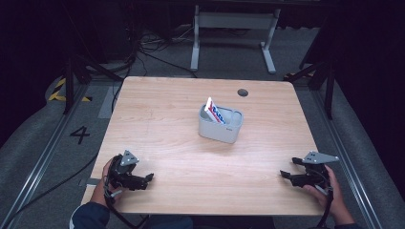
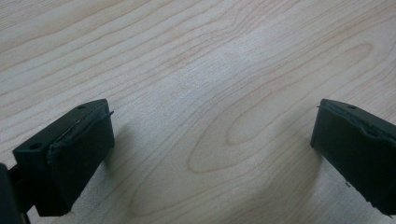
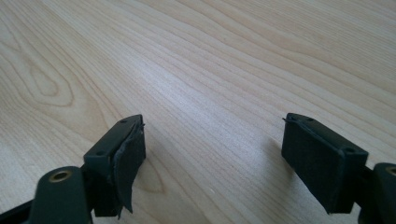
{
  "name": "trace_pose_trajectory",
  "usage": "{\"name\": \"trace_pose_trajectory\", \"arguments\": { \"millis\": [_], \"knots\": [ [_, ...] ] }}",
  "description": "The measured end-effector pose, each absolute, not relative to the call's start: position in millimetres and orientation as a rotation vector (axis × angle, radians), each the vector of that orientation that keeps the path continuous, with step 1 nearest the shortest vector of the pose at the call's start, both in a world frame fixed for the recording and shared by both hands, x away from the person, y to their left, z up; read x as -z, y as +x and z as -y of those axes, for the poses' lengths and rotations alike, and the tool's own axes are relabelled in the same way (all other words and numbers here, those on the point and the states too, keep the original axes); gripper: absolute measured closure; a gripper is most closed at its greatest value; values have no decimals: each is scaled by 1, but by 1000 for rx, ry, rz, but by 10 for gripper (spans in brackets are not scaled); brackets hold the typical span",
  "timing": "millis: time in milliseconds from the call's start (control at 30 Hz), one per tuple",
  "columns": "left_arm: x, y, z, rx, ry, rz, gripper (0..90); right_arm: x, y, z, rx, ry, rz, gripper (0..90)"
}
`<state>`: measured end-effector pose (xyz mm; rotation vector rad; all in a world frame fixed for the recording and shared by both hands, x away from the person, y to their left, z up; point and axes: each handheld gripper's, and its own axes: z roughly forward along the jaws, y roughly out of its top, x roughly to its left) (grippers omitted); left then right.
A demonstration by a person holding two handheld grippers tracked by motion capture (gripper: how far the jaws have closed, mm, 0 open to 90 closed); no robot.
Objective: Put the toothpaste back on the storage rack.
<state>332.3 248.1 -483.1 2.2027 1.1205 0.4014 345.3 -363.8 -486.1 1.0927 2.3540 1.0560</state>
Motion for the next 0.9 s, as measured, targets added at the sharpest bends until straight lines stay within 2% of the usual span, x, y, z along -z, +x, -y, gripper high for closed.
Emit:
{"name": "trace_pose_trajectory", "arguments": {
  "millis": [900],
  "knots": [
    [483, 334, -247, -408, 2200, -1119, 0, 486, 346, 364, -1053, 1102, -2350, 209]
  ]
}}
